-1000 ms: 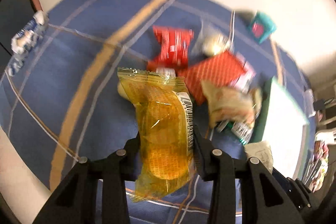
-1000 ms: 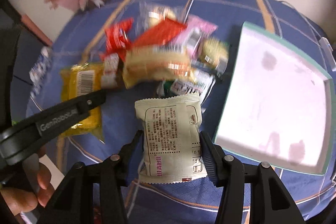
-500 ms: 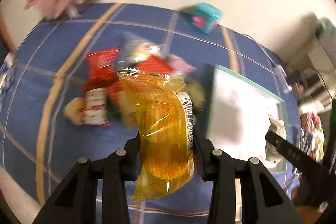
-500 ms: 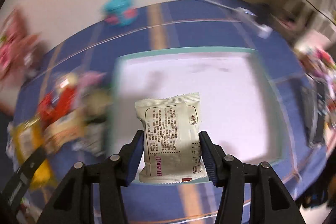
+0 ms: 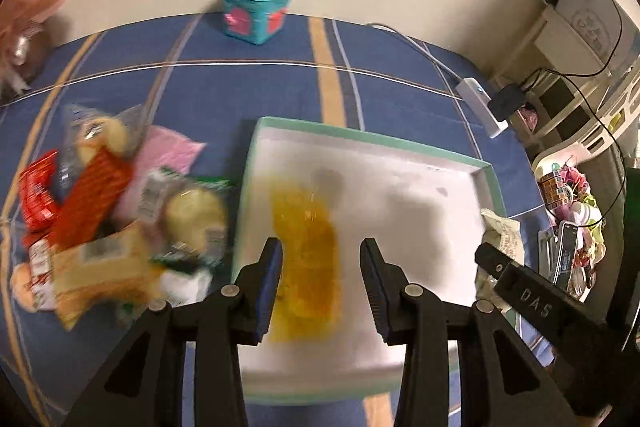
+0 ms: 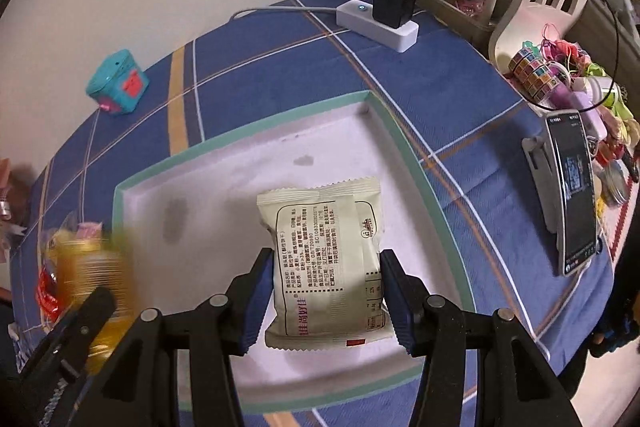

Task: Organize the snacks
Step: 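Carry both packets to the white tray and open both tools, then withdraw both tools from the tray back toward the snack pile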

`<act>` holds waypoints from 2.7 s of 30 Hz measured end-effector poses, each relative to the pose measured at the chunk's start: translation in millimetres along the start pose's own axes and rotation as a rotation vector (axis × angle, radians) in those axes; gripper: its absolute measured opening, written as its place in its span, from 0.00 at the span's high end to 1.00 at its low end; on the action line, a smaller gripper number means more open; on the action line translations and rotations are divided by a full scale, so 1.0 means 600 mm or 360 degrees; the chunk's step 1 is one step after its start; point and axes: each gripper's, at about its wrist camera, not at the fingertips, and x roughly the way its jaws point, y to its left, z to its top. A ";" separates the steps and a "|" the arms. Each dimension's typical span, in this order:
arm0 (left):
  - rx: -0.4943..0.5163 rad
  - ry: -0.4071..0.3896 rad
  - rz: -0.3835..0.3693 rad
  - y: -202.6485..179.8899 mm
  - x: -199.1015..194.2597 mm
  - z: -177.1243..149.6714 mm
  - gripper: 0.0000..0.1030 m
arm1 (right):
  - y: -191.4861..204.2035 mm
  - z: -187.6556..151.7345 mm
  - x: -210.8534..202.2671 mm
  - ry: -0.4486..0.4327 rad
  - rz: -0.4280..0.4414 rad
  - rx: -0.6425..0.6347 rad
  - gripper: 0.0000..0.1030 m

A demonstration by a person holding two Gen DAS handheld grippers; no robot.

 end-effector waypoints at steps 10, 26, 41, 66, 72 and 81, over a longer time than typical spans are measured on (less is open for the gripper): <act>0.0023 0.0019 0.0025 -0.010 0.039 0.036 0.60 | 0.005 0.033 0.049 0.0035 -0.0040 -0.0013 0.46; -0.0099 0.0034 0.0351 0.046 -0.005 0.036 0.08 | 0.020 0.014 0.027 0.0112 -0.0010 -0.0102 0.00; -0.0235 -0.0076 0.0578 0.122 -0.092 0.015 0.01 | 0.065 -0.034 -0.031 0.0093 0.0111 -0.0183 0.00; -0.0690 0.0064 0.0757 0.359 -0.154 -0.047 0.01 | 0.282 -0.140 -0.043 0.0142 0.0233 -0.0591 0.00; -0.0749 0.0071 0.0708 0.393 -0.158 -0.050 0.01 | 0.322 -0.150 -0.040 0.0157 0.0334 -0.0626 0.00; -0.0806 0.0112 0.0661 0.440 -0.142 -0.047 0.01 | 0.393 -0.163 -0.021 0.0190 0.0471 -0.0689 0.00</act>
